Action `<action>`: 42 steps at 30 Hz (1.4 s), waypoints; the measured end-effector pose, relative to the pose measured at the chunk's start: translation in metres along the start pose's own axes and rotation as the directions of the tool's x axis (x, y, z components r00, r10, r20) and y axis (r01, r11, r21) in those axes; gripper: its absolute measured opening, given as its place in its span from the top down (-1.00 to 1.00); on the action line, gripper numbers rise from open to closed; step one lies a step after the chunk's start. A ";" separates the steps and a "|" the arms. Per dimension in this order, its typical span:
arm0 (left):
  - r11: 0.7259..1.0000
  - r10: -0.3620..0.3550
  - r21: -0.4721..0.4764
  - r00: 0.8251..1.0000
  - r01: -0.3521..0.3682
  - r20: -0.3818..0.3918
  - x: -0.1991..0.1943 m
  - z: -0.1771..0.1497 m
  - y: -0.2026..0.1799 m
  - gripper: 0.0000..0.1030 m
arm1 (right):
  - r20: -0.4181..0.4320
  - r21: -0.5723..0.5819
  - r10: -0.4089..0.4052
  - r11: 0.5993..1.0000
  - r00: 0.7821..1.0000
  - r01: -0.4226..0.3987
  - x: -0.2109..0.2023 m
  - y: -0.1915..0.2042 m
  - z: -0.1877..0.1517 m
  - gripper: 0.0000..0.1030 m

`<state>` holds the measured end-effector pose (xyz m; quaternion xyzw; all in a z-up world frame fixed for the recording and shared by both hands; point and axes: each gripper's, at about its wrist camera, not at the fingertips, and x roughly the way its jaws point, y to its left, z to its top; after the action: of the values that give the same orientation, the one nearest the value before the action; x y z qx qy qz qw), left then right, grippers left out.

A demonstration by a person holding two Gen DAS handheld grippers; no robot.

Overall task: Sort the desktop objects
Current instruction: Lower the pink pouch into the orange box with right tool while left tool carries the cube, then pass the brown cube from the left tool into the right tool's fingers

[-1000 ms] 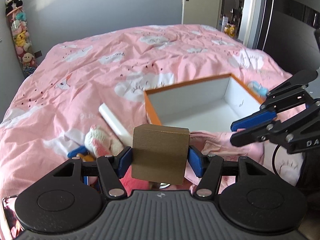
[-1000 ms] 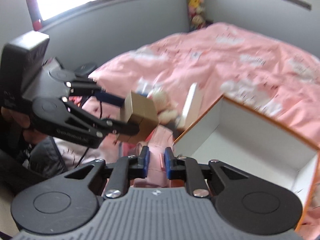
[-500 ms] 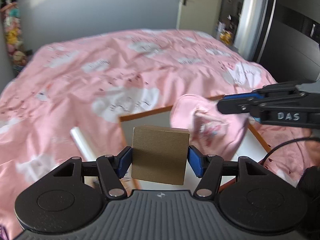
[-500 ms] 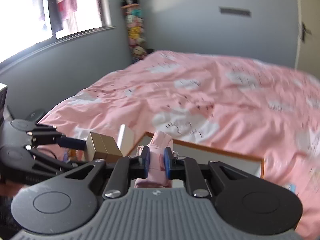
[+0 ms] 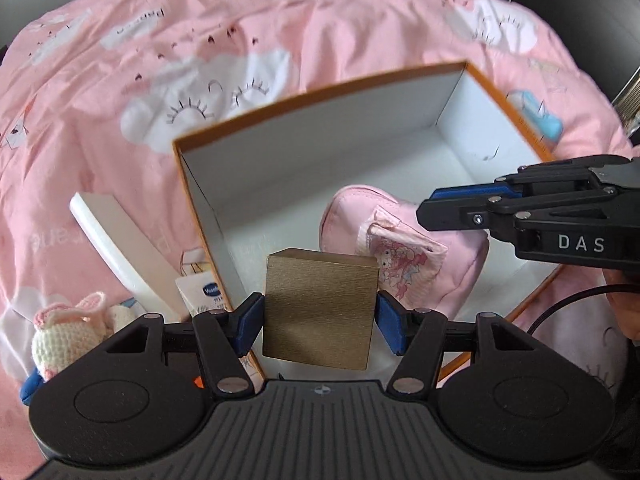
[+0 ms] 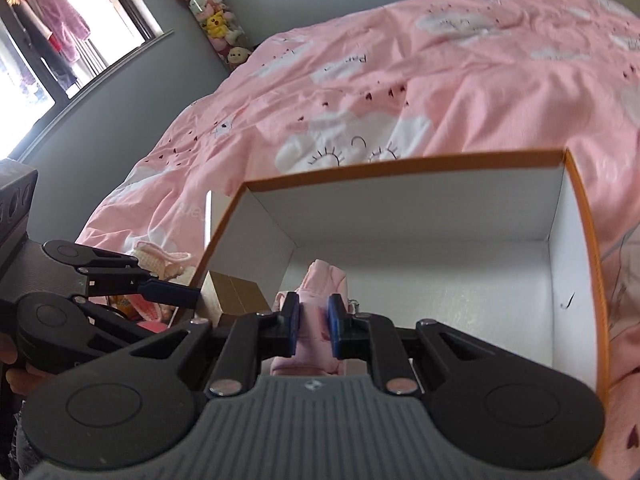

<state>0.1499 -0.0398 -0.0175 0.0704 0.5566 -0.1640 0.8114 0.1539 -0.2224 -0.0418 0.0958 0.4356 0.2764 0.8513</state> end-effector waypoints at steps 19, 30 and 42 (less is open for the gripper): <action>0.989 0.037 0.145 0.996 -0.025 -0.075 0.028 -0.005 -0.033 -0.36 | -0.087 0.042 -0.009 0.999 0.996 0.013 0.015 -0.036 -0.008 0.66; 0.993 0.032 0.109 0.997 -0.039 0.065 0.014 -0.027 -0.031 -0.36 | -0.154 -0.032 -0.070 0.997 0.986 0.066 0.018 -0.026 -0.009 0.16; 0.994 -0.011 0.113 0.993 -0.003 0.118 0.002 -0.039 -0.026 -0.36 | -0.340 0.086 0.244 0.970 0.908 -0.229 0.067 -0.004 0.018 -0.18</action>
<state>0.1073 -0.0525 -0.0324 0.1054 0.4976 -0.2009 0.8372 0.2013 -0.1874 -0.0785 0.1161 0.5703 0.3804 0.7187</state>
